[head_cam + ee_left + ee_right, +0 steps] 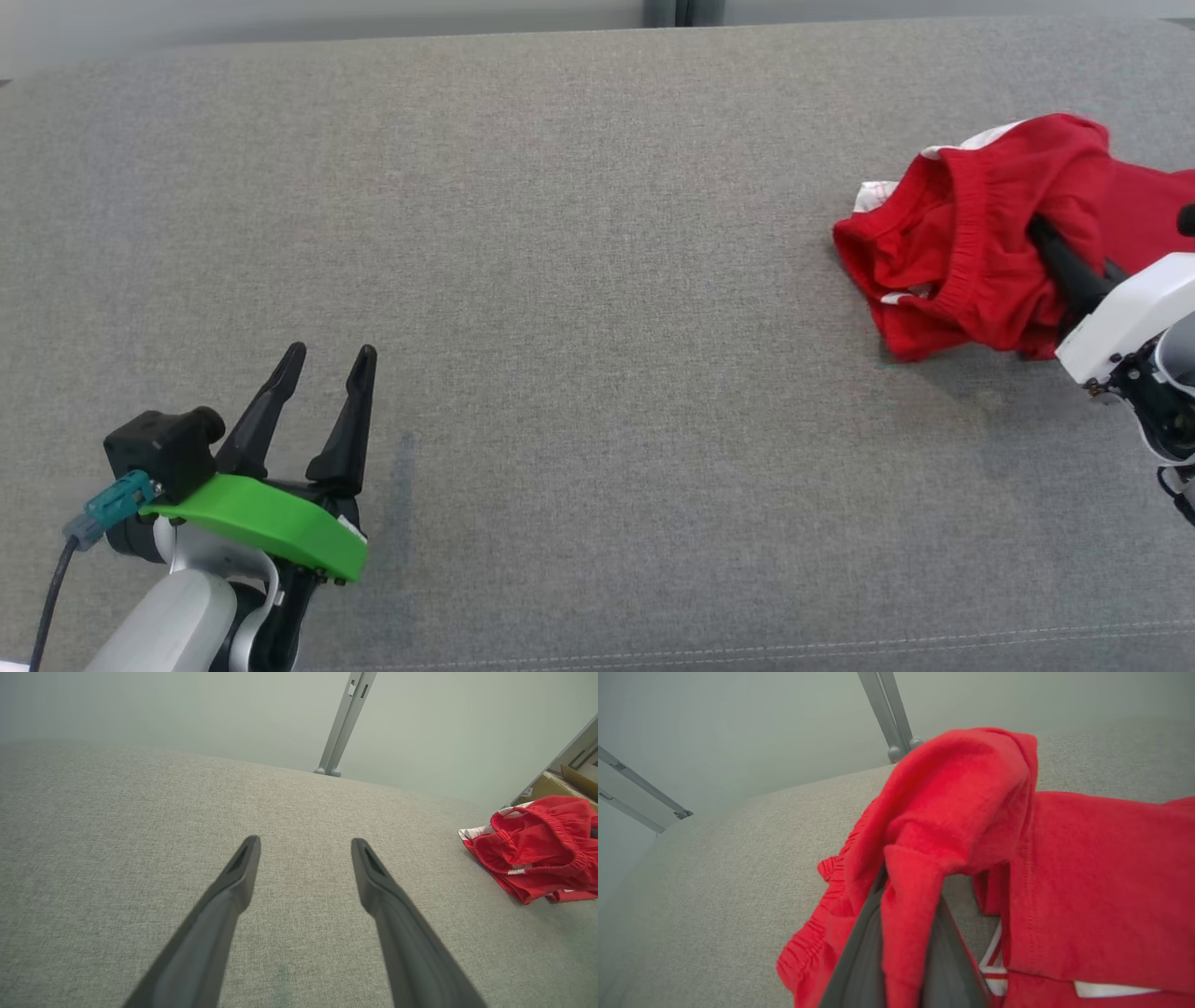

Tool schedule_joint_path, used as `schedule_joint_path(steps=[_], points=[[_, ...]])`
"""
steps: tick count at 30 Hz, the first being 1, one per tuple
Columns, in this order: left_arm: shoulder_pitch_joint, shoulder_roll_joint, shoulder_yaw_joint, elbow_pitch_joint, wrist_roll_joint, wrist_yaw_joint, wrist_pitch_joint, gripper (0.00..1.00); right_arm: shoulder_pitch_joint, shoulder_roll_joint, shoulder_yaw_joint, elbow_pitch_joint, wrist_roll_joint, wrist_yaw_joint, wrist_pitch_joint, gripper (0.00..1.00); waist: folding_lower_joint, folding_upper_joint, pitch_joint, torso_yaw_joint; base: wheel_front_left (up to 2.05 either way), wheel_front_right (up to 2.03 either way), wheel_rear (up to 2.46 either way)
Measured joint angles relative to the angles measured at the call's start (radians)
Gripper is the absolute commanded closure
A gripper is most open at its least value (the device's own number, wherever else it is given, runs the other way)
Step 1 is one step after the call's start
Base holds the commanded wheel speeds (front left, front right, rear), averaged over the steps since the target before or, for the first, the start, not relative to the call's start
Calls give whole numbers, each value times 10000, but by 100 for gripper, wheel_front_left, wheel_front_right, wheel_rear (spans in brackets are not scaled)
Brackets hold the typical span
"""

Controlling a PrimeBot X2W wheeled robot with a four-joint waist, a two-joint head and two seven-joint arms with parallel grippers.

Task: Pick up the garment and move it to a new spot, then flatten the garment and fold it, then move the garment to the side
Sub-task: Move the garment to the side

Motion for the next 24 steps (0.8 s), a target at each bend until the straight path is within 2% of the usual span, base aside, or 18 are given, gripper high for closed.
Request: schedule_joint_path(steps=[17, 24], points=[[-37, 349, 75, -608, 159, 0, 268, 0, -445, -1779, -311, -807, -554, 174, 90, 100, 0, 0, 850, -377, 0, 0, 0], [-391, 589, 209, -867, 355, 0, 414, 0, -814, -2031, -719, -1060, -663, 176, -458, 100, 0, 0, 1420, -397, 0, 0, 0]])
